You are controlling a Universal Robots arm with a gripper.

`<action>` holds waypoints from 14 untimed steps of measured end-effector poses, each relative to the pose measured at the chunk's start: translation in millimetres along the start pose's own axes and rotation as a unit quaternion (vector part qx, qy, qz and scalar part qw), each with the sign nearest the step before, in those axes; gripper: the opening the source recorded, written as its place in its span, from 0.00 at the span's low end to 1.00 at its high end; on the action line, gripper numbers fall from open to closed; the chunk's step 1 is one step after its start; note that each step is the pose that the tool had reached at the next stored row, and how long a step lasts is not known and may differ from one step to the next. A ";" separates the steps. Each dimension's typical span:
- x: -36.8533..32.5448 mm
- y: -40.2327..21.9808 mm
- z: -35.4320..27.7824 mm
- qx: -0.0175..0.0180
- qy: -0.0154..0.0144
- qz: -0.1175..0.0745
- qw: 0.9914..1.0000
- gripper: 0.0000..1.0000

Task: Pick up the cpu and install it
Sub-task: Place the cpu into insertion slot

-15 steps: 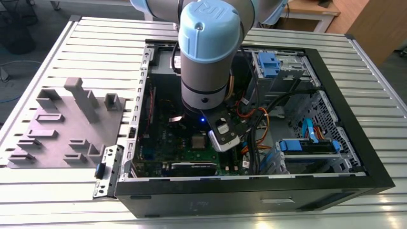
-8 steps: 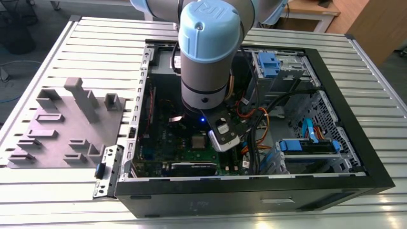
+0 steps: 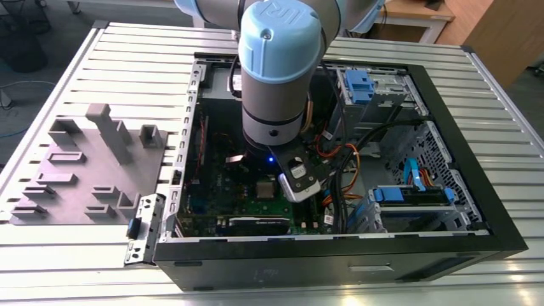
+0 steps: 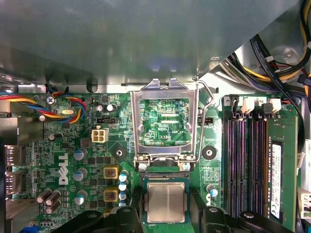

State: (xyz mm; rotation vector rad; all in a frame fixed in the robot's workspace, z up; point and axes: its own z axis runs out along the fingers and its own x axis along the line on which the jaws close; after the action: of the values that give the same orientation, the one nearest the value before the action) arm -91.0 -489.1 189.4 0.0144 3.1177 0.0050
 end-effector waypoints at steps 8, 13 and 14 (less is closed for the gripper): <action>0.0 0.5 0.0 0.000 0.000 0.000 1.000 0.47; 0.0 0.8 0.1 0.000 0.000 0.000 1.000 0.47; 0.0 0.8 0.2 0.000 0.000 0.000 1.000 0.48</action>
State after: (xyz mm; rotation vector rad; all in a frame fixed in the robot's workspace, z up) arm -91.0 -488.3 189.3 0.0144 3.1177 0.0057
